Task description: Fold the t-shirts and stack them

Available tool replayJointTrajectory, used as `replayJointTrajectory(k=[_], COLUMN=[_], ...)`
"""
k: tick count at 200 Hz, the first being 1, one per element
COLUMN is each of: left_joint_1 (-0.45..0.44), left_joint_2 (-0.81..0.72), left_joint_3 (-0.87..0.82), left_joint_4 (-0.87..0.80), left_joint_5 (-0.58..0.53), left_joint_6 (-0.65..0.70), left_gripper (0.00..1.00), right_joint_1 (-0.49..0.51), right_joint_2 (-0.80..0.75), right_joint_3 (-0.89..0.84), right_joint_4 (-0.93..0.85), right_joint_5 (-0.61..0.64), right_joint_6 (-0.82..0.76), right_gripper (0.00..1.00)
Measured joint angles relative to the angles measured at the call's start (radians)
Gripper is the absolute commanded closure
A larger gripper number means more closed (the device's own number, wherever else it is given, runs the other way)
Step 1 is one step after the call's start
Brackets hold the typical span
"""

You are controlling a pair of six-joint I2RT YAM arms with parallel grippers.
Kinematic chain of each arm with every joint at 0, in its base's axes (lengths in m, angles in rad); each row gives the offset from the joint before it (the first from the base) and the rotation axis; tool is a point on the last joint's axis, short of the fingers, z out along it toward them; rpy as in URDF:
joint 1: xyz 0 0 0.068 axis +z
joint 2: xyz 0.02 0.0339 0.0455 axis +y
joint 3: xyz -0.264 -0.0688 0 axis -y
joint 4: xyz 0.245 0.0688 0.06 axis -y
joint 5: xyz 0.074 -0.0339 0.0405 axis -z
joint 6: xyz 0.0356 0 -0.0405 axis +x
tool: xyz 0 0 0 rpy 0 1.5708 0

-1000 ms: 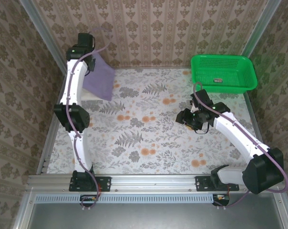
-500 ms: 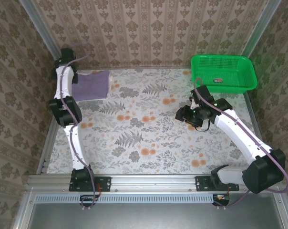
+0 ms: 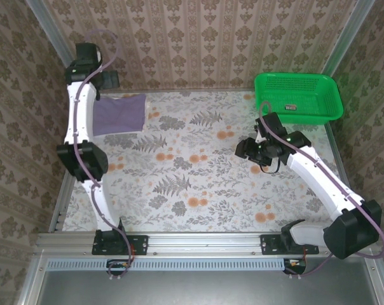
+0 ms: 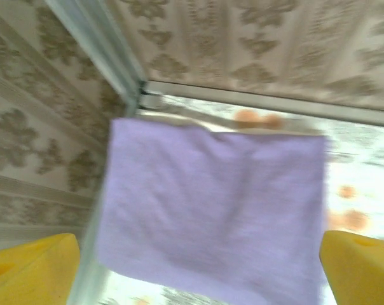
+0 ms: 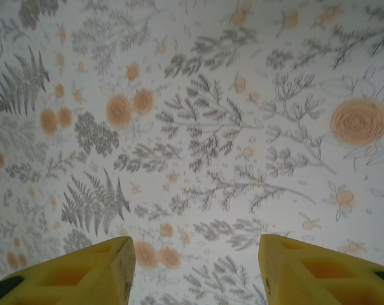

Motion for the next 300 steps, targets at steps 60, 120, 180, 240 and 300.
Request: replayJointTrajectory(k=[60, 120, 180, 240, 300], left_joint_1=[-0.041, -0.303, -0.177, -0.007, -0.001], left_joint_2=[-0.273, -0.962, -1.358, -1.569, -1.096], left_joint_3=[-0.714, -1.273, -1.770, -2.007, -2.004], left_joint_4=[0.312, 0.593, 0.664, 0.710, 1.043], left_joint_5=[0.330, 0.010, -0.294, -0.235, -0.154], left_joint_6=[-0.311, -0.313, -0.266, -0.187, -0.080], left_gripper=[0.06, 0.00, 0.00, 0.00, 0.00], right_joint_1=[-0.013, -0.052, -0.218, -0.288, -0.298], right_joint_2=[-0.145, -0.343, -0.320, -0.319, -0.158], right_joint_3=[-0.017, -0.249, -0.468, -0.702, -0.782], right_joint_4=[0.116, 0.386, 0.559, 0.768, 1.011], right_joint_5=[0.258, 0.611, 0.705, 0.628, 0.523], right_joint_6=[-0.075, -0.241, -0.300, -0.465, -0.552], right_gripper=[0.27, 0.01, 0.00, 0.00, 0.00])
